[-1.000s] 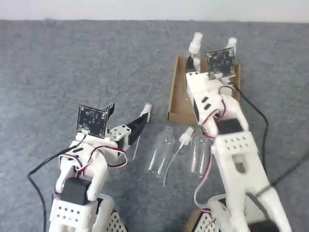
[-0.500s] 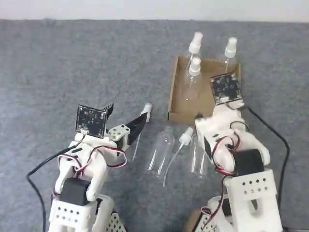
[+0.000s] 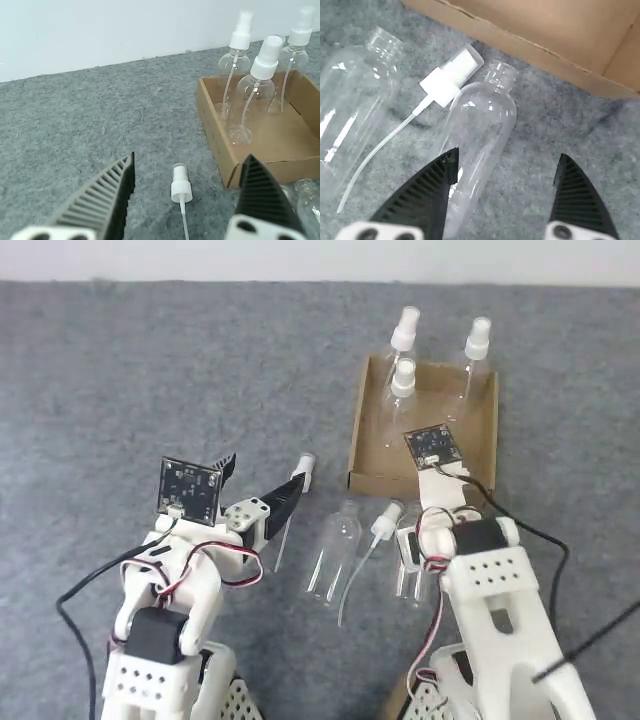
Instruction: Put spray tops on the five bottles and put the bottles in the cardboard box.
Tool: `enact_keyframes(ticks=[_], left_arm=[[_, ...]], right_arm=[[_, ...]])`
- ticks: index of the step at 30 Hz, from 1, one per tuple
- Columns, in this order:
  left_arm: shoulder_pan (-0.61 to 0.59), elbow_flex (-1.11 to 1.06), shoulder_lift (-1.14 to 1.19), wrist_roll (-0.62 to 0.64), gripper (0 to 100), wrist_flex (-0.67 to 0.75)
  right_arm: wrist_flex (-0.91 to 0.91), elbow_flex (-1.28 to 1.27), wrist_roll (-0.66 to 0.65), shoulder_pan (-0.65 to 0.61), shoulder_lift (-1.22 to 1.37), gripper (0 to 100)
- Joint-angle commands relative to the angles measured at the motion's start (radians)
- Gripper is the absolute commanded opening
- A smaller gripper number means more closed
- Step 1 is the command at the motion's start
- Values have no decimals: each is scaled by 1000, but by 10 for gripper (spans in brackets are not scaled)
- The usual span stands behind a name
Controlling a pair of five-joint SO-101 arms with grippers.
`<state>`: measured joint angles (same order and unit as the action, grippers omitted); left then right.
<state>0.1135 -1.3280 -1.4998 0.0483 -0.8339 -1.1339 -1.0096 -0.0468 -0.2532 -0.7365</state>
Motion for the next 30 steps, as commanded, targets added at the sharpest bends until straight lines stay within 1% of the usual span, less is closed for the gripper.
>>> enact_keyframes(ticks=[1,8,15,16,18,22,24,27,30], left_arm=[[-5,4,-14,-2,311,25],[-5,2,-14,-2,311,25],[-5,2,-14,-2,311,25],[-5,2,-14,-2,311,25],[-5,2,-14,-2,311,25],[-5,1,-14,-2,311,25],[-5,1,-14,-2,311,25],[-5,2,-14,3,311,25],[-6,5,-14,6,287,25]], right_arm=[[50,8,-2,-10,77,254],[73,8,-2,-116,200,254],[196,-23,0,-119,323,251],[206,-34,0,-119,332,243],[220,-40,0,-119,341,186],[223,-40,-11,-119,302,0],[202,-40,-11,-119,257,32],[134,-21,-17,-120,151,9],[13,25,-89,-117,5,7]])
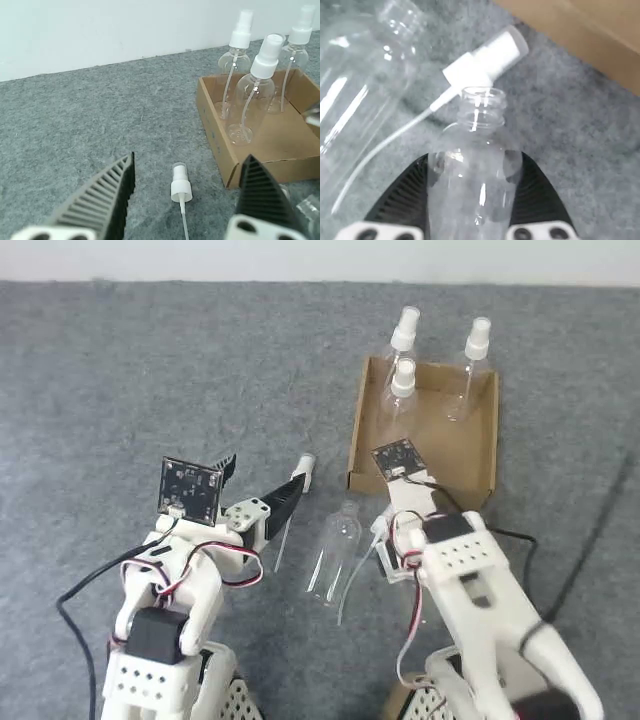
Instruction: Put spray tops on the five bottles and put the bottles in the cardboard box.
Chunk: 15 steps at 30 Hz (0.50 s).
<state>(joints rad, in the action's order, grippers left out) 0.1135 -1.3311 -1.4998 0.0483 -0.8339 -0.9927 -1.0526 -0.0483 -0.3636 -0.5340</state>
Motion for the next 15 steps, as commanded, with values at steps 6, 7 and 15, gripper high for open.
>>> enact_keyframes(ticks=[6,7,15], left_arm=[[-6,12,-8,-2,215,23],[-6,12,-6,-2,214,23],[-5,96,-2,-37,214,-43]], right_arm=[[-395,164,-400,7,-503,30],[-446,183,-416,28,-535,50],[-535,405,-572,490,-398,72]])
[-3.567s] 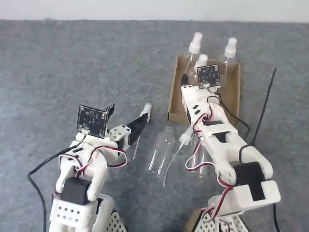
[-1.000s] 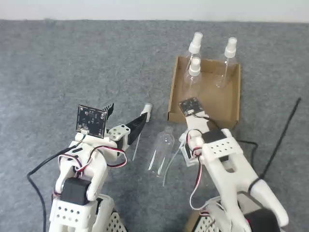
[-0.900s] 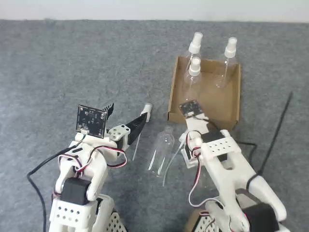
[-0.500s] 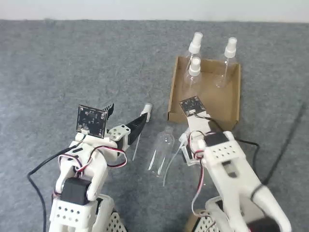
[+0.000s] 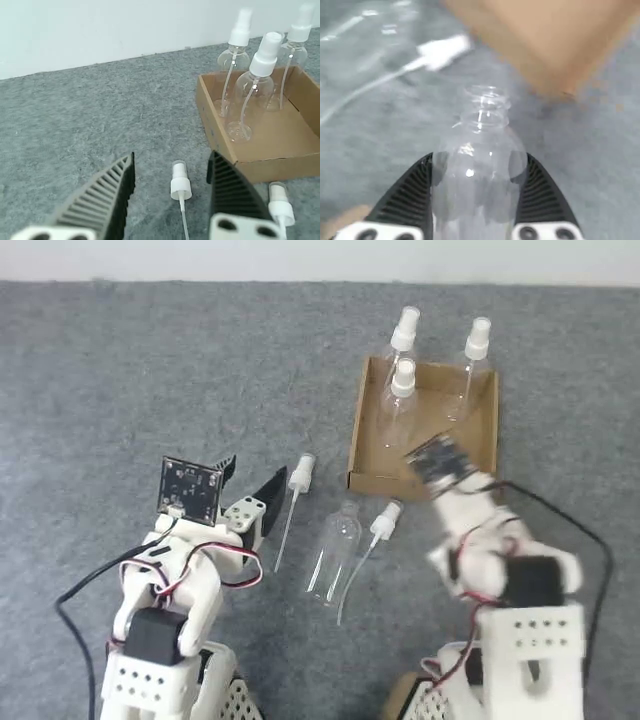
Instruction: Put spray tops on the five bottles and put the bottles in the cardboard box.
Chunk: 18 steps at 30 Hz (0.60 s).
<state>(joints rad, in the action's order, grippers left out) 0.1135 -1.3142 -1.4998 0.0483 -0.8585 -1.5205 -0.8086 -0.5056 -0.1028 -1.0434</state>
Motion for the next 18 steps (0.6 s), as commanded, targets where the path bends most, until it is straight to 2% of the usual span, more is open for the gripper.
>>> enact_keyframes(ticks=[1,4,10,18], left_arm=[[-5,93,11,-49,214,-29],[-5,177,115,-57,214,-71],[-5,450,529,-123,212,-172],[3,728,1134,-157,213,-206]], right_arm=[[-2,195,-141,280,162,55],[30,282,-206,409,337,3],[269,359,-250,618,661,6],[535,371,-253,687,964,8]])
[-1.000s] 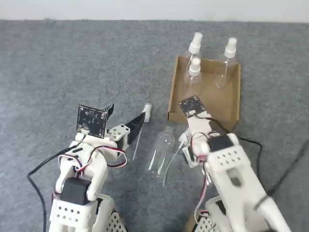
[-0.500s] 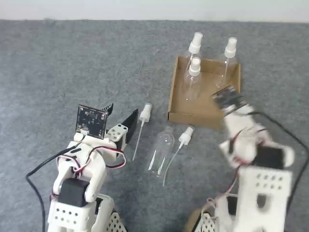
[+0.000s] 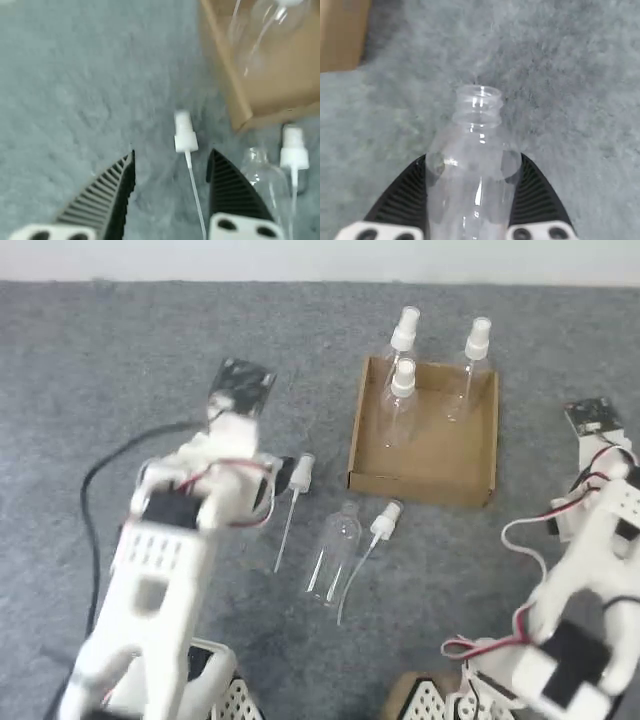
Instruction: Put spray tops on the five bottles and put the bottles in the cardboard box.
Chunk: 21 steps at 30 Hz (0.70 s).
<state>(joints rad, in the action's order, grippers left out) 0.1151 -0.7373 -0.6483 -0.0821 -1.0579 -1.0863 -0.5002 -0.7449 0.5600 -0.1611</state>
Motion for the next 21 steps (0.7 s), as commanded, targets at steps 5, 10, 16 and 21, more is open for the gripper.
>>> enact_keyframes(ticks=[5,10,16,21], left_arm=[[0,298,531,-26,214,-6],[3,390,646,-26,214,0],[2,469,773,-5,215,0],[2,550,904,-5,215,0]], right_arm=[[209,63,-14,35,205,9],[274,63,-14,44,283,10],[275,63,-15,44,331,10],[266,58,-94,44,335,10]])
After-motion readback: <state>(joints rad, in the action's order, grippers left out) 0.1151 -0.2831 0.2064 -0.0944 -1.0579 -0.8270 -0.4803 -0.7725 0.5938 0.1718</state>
